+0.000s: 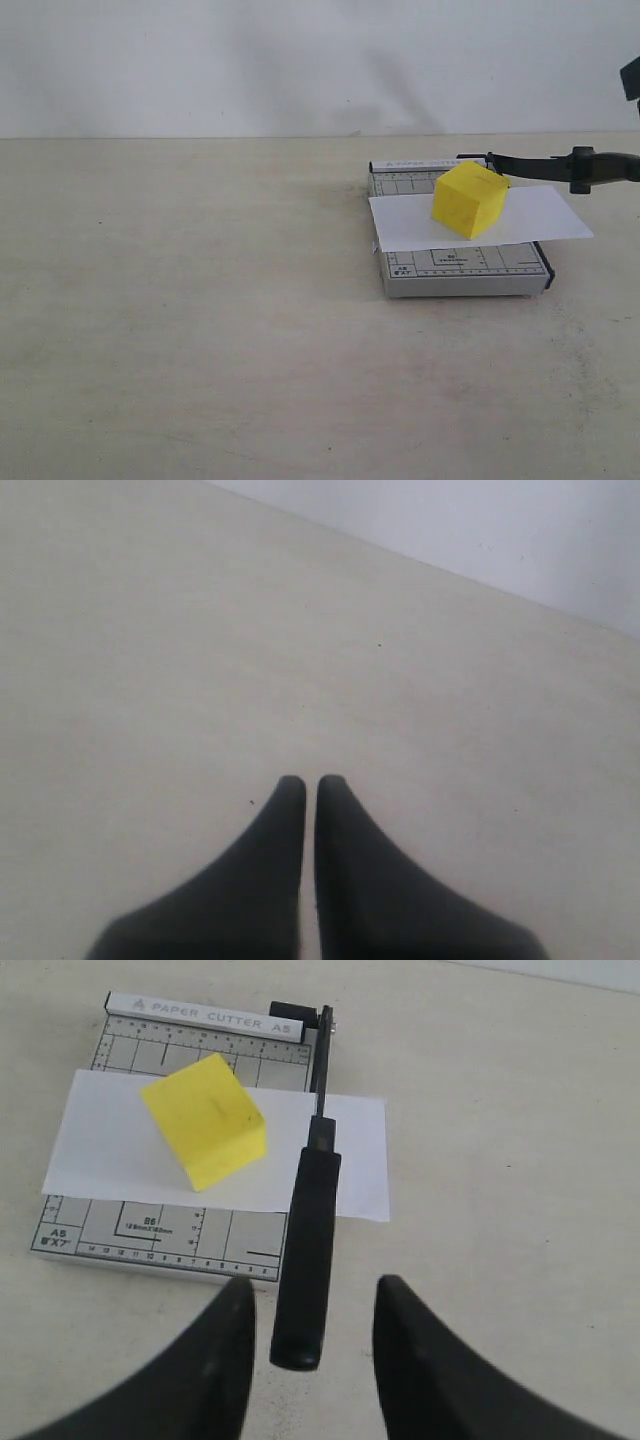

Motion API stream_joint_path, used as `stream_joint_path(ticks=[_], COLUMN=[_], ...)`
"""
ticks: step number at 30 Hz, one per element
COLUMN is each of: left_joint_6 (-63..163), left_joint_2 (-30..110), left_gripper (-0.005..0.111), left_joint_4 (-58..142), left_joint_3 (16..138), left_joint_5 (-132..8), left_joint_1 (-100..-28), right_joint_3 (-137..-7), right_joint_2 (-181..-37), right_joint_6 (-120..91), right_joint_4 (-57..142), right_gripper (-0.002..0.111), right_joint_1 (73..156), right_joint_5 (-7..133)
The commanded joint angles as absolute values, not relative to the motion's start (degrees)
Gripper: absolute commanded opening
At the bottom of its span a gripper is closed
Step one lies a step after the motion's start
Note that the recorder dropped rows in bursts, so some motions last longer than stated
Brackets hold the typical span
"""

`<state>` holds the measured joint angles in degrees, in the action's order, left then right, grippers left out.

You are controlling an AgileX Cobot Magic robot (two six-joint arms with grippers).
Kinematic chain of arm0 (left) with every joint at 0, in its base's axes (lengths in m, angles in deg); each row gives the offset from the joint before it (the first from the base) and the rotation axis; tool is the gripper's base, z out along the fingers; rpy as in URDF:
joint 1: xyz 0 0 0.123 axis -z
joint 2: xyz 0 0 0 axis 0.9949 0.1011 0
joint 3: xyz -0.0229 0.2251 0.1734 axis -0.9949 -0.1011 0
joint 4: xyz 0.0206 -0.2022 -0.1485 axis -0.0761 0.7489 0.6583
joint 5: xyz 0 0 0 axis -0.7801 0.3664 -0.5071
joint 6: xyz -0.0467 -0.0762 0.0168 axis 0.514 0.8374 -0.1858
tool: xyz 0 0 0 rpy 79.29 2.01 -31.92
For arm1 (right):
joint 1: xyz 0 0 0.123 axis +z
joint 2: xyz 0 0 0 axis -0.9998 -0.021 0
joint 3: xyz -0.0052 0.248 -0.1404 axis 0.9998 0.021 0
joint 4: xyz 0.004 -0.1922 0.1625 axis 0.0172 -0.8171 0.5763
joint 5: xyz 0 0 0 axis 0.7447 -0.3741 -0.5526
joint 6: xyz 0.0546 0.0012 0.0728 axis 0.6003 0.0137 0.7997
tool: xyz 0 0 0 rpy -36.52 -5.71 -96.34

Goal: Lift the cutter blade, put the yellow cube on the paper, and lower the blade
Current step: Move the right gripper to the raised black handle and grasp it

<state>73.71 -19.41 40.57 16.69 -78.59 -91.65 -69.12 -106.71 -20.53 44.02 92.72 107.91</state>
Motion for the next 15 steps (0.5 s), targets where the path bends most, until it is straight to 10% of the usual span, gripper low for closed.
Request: stream_joint_path(ticks=[1, 15], left_joint_6=[71.2, 64.05], left_joint_2=[-19.65, -19.65], left_gripper=[0.005, 0.005], left_joint_4=[41.57, 38.53], left_joint_3=[16.48, 16.48], left_joint_5=[-78.76, -75.66], left_joint_1=[-91.6, -91.47], right_joint_3=[-69.51, -69.51], right_joint_2=[-109.1, -115.77], right_joint_6=[-19.95, -19.34], right_joint_4=[44.42, 44.04], right_gripper=[0.039, 0.039], right_joint_1=[92.73, 92.73], right_joint_5=[107.23, 105.67])
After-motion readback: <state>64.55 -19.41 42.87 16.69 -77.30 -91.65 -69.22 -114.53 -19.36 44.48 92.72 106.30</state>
